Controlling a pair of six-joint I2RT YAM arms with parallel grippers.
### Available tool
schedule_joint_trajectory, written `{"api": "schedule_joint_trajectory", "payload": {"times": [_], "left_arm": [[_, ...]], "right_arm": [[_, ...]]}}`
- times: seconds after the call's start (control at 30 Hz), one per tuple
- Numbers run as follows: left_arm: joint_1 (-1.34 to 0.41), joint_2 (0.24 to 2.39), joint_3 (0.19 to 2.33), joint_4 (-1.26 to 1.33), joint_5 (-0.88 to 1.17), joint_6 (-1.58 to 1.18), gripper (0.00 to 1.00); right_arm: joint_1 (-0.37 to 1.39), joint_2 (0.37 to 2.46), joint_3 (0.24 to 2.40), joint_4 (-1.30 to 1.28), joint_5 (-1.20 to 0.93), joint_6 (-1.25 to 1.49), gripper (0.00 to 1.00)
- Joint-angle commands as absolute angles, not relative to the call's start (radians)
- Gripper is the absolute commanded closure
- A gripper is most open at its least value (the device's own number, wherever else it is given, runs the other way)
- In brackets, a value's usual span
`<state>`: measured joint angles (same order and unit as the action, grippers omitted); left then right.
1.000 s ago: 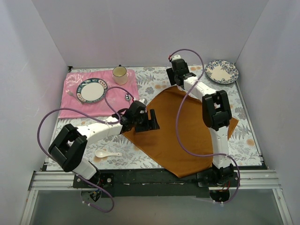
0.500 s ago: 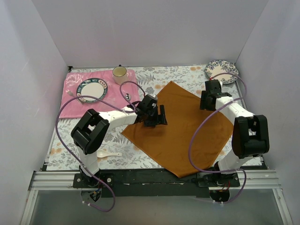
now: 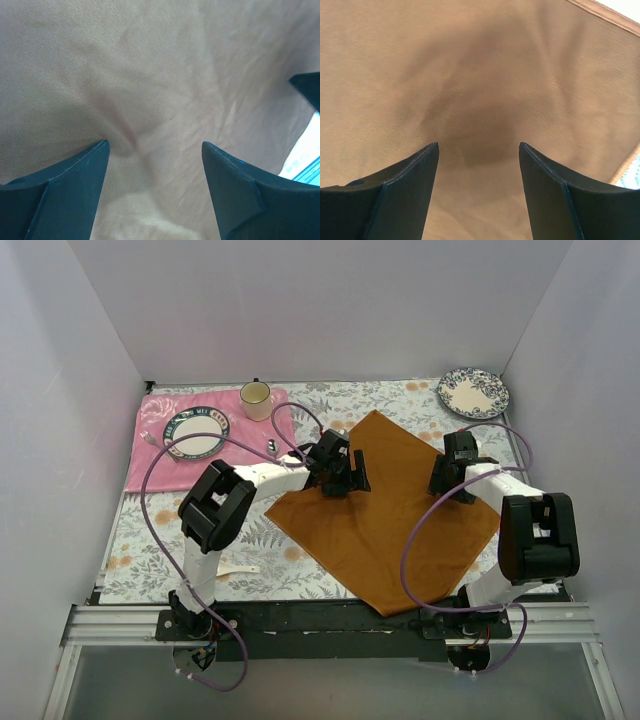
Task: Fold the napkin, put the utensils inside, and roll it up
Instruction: Flatten the napkin out
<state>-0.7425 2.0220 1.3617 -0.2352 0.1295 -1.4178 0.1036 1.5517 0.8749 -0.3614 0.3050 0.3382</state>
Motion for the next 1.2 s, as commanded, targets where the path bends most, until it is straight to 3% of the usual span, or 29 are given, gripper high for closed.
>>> {"api": "schedule_joint_trajectory", "payload": {"times": [0.0, 0.6, 0.83, 0.97, 1.17], "left_arm": [[-0.719, 2.100, 1.396, -0.278, 0.110, -1.430, 0.25], [-0.650, 2.246, 1.577, -0.284, 0.183, -1.411, 0.25], [-0.652, 2.189, 1.654, -0.342, 0.169, -1.341, 0.23], [-0.690, 2.099, 1.623, -0.354, 0.218, -1.336, 0.21], [-0.897, 1.878, 1.381, -0.258, 0.365, -1.273, 0.04]], "right_arm": [[0.089, 1.611, 0.891, -0.293, 0.281, 0.348, 0.27], [0.025, 1.947, 1.242, -0.339, 0.316, 0.146, 0.24], [0.051, 1.836, 1.299, -0.431, 0.255, 0.127, 0.18], [0.048, 1.683, 1.156, -0.494, 0.201, 0.251, 0.16], [0.015, 1.324, 0.890, -0.535, 0.179, 0.331, 0.13]]}}
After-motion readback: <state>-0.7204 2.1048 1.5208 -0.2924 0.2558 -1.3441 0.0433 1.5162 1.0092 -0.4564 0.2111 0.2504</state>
